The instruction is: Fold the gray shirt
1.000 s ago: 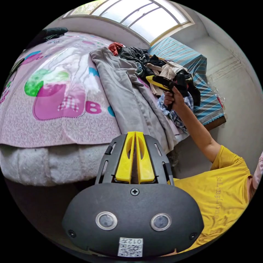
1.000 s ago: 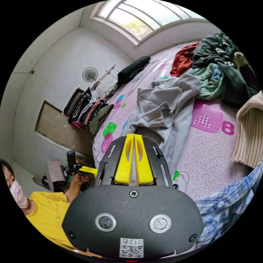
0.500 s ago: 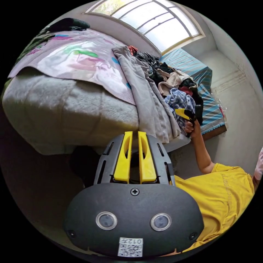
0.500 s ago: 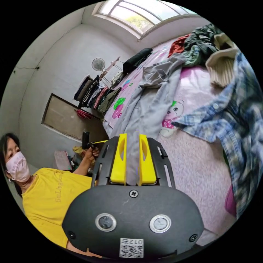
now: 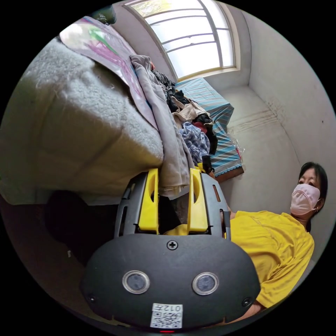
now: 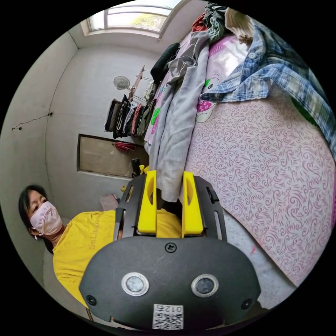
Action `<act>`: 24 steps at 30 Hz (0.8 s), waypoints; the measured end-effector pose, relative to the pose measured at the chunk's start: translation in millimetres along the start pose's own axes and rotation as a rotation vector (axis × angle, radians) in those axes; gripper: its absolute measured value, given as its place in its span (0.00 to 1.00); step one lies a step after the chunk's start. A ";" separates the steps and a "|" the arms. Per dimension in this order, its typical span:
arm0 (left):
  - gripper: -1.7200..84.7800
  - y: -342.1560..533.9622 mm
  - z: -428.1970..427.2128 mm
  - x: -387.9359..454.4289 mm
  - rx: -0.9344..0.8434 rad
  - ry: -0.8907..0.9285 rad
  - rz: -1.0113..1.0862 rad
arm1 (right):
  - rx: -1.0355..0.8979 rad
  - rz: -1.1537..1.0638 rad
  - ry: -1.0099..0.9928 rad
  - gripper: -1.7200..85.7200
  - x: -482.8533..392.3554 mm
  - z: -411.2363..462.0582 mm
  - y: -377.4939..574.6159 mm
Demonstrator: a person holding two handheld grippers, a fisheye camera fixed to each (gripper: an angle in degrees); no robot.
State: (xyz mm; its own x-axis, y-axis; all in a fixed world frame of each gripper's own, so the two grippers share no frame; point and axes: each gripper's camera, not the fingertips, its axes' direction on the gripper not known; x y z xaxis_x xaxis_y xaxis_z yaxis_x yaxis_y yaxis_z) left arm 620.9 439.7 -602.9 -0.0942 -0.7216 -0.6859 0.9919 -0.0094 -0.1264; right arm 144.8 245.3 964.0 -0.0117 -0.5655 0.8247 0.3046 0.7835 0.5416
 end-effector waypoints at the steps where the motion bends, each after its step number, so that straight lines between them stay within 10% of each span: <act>1: 0.14 0.3 0.6 -3.0 -0.013 0.000 0.004 | -0.006 -0.001 0.005 0.14 1.2 -0.3 0.2; 24: 0.04 2.1 -21.0 17.9 -0.123 0.044 0.126 | 0.057 -0.075 -0.145 0.03 20.5 -36.2 51.5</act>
State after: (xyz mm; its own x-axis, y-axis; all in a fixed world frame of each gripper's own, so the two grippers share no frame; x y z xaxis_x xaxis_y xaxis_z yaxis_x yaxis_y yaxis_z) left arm 619.6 441.3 -630.6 0.0242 -0.6803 -0.7325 0.9785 0.1662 -0.1219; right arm 194.7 264.7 1002.8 -0.1713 -0.5832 0.7940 0.2430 0.7560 0.6077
